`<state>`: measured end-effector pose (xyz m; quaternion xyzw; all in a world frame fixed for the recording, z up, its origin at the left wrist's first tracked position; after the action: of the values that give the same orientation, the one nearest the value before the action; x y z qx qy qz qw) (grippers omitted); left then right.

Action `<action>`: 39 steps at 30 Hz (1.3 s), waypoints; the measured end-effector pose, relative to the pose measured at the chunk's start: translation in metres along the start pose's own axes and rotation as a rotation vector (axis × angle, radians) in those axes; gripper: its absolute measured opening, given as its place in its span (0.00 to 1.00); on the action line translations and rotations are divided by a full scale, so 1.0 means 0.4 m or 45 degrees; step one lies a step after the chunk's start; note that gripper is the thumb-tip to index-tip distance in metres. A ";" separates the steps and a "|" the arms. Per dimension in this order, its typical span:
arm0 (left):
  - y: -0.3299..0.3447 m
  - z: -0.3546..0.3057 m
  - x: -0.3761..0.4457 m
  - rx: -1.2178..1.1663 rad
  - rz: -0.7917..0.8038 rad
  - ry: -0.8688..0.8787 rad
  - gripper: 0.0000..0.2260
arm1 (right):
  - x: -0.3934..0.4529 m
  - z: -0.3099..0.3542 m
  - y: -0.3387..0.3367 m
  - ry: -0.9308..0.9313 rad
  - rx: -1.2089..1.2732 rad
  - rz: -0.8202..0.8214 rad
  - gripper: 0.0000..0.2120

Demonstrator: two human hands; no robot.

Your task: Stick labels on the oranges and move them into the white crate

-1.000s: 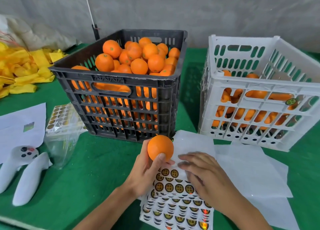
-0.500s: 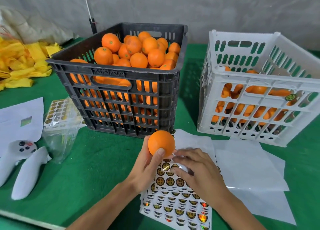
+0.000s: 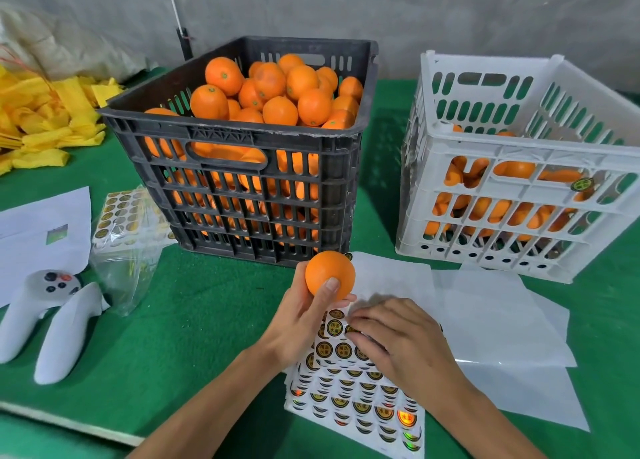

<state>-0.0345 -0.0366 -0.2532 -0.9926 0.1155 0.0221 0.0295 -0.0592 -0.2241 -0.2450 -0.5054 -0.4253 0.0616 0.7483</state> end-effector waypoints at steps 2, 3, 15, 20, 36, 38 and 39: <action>0.001 -0.006 -0.001 -0.006 -0.003 0.001 0.28 | 0.002 0.006 -0.004 -0.006 0.038 0.001 0.09; 0.000 -0.008 -0.001 -0.003 -0.008 -0.004 0.29 | 0.003 0.009 -0.007 0.007 0.075 0.004 0.08; 0.002 -0.017 -0.008 0.190 0.079 0.045 0.33 | 0.050 0.012 -0.073 0.842 1.163 -0.191 0.14; 0.005 -0.023 -0.014 0.140 0.082 0.036 0.30 | 0.039 0.019 -0.052 0.790 0.940 -0.121 0.14; 0.093 -0.208 0.033 -0.045 0.061 0.189 0.25 | 0.086 0.014 -0.138 0.411 0.243 -0.332 0.39; 0.134 -0.292 0.062 -0.039 0.014 0.344 0.19 | 0.131 -0.013 -0.194 0.444 0.154 -0.489 0.38; 0.155 -0.343 0.082 -0.022 -0.033 0.435 0.20 | 0.156 -0.032 -0.227 0.465 0.112 -0.570 0.37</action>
<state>-0.0119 -0.1131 -0.1214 -0.9835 0.1059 -0.1464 0.0013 -0.0415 -0.2443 -0.1374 -0.3688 -0.3816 -0.1786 0.8286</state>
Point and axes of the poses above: each hand's wrist, its own x-axis towards the middle knuckle, its own y-axis out of the palm, z = x × y, the point moved 3 cm from there along x, towards the middle knuckle, and after that the axes turned 1 degree about z, right-handed, at the moved point
